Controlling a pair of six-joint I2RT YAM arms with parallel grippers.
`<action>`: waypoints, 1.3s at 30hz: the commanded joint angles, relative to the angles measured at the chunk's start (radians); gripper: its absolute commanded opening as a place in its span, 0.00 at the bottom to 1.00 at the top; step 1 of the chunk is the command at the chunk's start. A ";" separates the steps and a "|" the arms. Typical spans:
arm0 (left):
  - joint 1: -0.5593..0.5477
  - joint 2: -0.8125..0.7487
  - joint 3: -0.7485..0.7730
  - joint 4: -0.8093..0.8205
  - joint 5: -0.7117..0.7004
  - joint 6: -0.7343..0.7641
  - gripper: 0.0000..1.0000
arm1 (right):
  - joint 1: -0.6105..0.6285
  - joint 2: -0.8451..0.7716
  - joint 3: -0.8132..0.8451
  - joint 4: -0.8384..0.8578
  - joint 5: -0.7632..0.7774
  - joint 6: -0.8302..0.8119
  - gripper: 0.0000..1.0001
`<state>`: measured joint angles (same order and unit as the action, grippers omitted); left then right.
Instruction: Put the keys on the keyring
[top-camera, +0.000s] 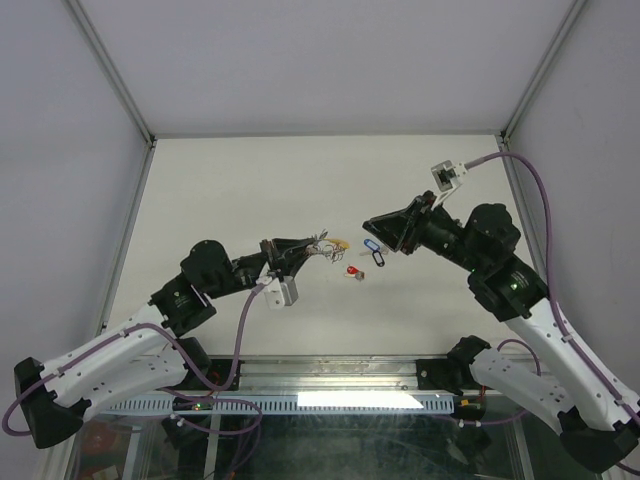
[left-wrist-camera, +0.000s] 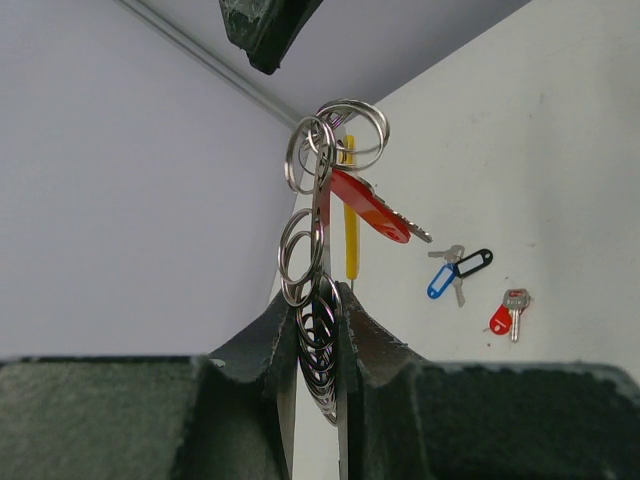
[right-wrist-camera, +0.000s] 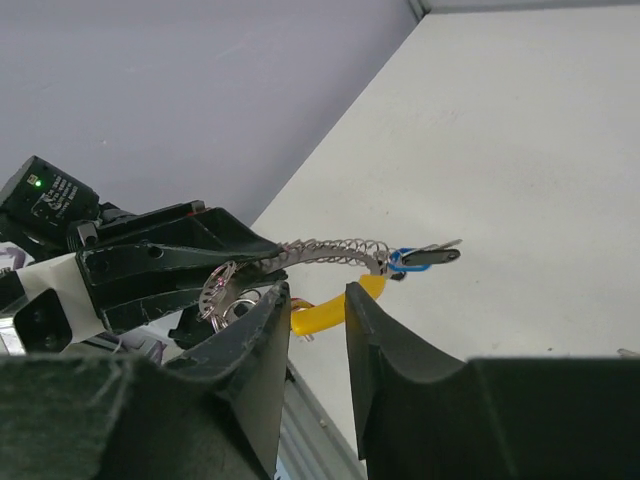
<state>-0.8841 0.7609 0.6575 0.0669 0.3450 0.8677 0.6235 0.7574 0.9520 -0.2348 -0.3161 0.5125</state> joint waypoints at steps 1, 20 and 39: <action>-0.006 0.003 0.016 0.041 0.006 0.060 0.00 | 0.013 0.020 0.040 0.011 -0.060 0.103 0.31; -0.007 -0.011 -0.058 0.326 -0.066 -0.301 0.00 | 0.036 -0.003 0.025 0.129 -0.129 0.078 0.30; -0.006 0.034 -0.063 0.482 -0.117 -0.462 0.00 | 0.162 0.018 -0.028 0.313 -0.009 0.219 0.30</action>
<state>-0.8841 0.7933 0.5720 0.4572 0.2344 0.4286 0.7578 0.7521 0.9272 -0.0231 -0.3462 0.7082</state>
